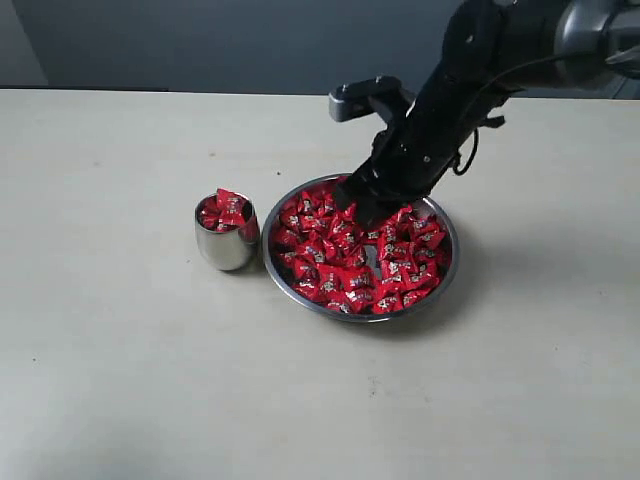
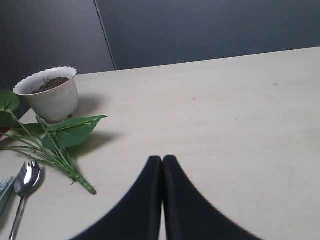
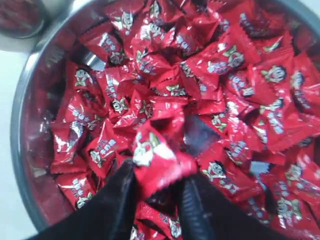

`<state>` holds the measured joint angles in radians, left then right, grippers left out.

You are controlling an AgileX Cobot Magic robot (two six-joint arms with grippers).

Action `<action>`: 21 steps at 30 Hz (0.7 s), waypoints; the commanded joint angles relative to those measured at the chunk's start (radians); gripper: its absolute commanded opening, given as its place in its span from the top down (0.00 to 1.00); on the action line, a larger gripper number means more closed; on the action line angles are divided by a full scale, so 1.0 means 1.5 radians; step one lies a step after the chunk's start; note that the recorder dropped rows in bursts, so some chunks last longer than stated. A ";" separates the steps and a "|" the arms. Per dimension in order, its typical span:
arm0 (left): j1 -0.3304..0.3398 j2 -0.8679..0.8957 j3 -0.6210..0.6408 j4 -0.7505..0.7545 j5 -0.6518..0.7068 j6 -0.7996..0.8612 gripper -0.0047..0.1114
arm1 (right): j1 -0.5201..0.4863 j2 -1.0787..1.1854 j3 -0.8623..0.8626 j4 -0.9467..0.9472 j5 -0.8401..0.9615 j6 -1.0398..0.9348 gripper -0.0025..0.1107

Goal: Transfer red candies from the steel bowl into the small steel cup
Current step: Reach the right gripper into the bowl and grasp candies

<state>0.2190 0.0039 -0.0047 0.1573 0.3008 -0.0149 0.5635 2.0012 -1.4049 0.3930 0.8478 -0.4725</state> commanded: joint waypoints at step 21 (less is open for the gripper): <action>-0.001 -0.003 0.003 0.001 -0.005 -0.002 0.96 | -0.001 0.045 0.003 0.136 -0.036 -0.018 0.62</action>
<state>0.2190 0.0039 -0.0047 0.1573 0.3008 -0.0149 0.5635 2.0690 -1.4049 0.5592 0.8361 -0.4926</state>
